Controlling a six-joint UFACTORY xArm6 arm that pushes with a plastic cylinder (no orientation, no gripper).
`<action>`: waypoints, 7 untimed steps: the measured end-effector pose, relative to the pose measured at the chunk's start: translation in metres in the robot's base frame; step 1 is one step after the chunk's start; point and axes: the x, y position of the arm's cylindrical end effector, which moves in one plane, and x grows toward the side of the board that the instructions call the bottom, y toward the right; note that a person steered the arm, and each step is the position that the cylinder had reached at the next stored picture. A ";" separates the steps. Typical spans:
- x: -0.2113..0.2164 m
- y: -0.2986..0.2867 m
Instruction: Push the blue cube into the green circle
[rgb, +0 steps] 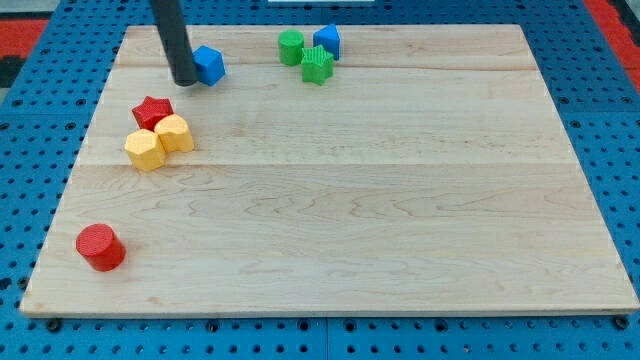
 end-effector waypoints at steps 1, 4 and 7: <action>-0.014 -0.018; -0.007 0.064; -0.005 0.022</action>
